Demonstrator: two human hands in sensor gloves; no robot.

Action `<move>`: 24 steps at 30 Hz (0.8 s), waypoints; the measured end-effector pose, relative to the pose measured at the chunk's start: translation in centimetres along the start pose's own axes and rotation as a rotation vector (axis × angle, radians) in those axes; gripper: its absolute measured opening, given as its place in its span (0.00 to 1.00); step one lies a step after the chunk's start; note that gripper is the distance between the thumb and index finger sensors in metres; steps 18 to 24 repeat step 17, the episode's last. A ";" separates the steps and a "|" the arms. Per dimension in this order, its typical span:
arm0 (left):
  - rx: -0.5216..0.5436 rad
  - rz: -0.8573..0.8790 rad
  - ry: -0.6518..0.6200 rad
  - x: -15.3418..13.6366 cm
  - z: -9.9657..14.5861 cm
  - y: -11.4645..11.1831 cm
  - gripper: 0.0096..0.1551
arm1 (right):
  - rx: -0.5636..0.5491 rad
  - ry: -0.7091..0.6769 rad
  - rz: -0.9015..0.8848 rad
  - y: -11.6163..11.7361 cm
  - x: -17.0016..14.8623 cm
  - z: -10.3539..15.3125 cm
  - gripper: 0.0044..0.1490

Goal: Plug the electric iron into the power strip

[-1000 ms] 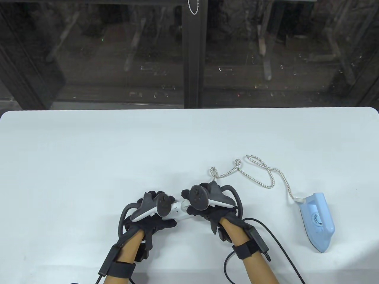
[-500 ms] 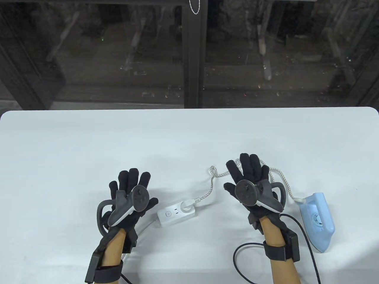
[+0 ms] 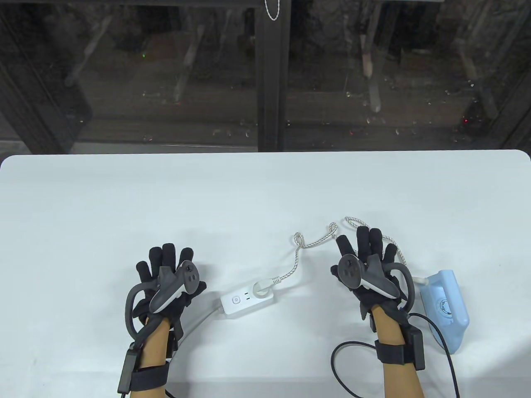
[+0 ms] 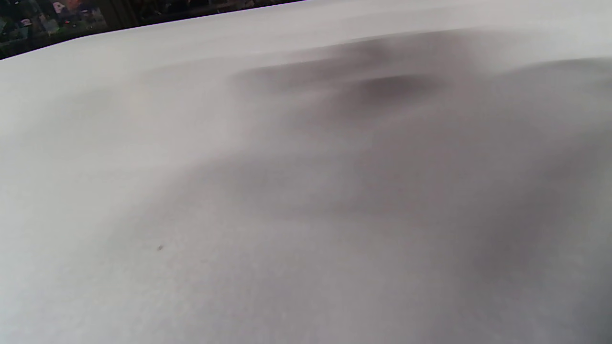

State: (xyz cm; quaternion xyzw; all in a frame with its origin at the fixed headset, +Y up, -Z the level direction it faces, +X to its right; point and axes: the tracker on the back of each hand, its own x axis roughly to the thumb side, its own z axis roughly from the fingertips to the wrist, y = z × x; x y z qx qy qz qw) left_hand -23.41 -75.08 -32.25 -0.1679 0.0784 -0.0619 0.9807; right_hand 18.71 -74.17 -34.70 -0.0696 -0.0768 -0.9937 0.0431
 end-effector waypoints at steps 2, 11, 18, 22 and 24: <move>-0.002 -0.004 -0.003 0.1 0.0 0.0 0.49 | 0.003 0.001 0.005 0.1 0.1 0.0 0.48; -0.024 -0.008 -0.011 0.2 0.0 -0.2 0.49 | 0.010 -0.001 0.014 0.0 0.2 0.0 0.48; -0.023 -0.007 -0.010 0.2 -0.1 -0.2 0.49 | 0.013 -0.002 0.017 0.0 0.3 0.0 0.48; -0.023 -0.007 -0.010 0.2 -0.1 -0.2 0.49 | 0.013 -0.002 0.017 0.0 0.3 0.0 0.48; -0.023 -0.007 -0.010 0.2 -0.1 -0.2 0.49 | 0.013 -0.002 0.017 0.0 0.3 0.0 0.48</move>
